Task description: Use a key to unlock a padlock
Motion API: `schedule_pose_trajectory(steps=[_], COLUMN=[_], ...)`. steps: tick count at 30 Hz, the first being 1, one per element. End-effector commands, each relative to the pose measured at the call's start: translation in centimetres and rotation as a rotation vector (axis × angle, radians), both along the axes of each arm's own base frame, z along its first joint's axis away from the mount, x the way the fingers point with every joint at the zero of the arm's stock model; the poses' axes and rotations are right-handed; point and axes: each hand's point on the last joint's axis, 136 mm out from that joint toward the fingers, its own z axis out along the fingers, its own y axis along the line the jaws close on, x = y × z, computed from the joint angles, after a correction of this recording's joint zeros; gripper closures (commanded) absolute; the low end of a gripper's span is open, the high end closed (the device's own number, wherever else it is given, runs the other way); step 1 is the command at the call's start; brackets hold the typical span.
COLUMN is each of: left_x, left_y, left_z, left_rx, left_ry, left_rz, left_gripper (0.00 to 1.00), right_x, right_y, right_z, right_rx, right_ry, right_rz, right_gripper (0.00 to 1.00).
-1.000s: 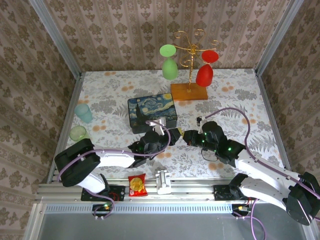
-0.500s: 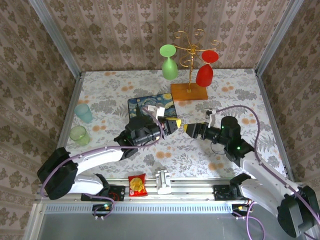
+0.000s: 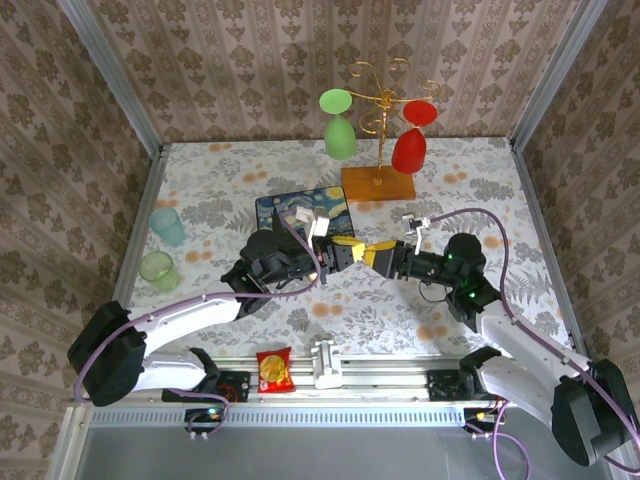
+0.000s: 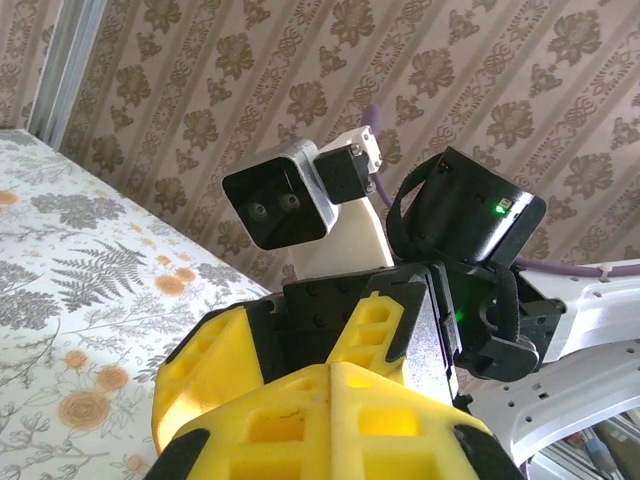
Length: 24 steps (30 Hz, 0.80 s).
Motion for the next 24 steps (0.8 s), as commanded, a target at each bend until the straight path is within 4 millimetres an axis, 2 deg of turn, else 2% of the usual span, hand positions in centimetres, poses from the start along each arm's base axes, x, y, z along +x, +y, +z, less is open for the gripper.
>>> schedule_pose_trajectory(steps=[1,6,10,17,24], left_x=[0.5,0.3,0.3,0.1,0.1], left_y=[0.4,0.5,0.8,0.7,0.6], left_z=[0.4,0.5,0.6,1.8,1.1], left_rx=[0.007,0.006,-0.004,-0.058,-0.046], left_ry=[-0.022,-0.016,-0.022,-0.015,-0.002], left_rz=[0.012,0.009,0.025,0.001,0.001], left_gripper=[1.00,1.00,1.00,1.00,1.00], right_x=[-1.1,-1.0,-1.8,-2.1,-2.5], right_y=[-0.2,-0.6,0.4,1.6,1.7], right_z=[2.0,2.7,3.6,3.6,4.3], right_rx=[-0.009,0.008,0.019,0.037,0.059], right_ry=[-0.110,-0.131,-0.165,-0.172,-0.199], right_rz=[0.019,-0.012,0.037,0.078,0.081], right_gripper=[0.43,0.46,0.47,0.57,0.67])
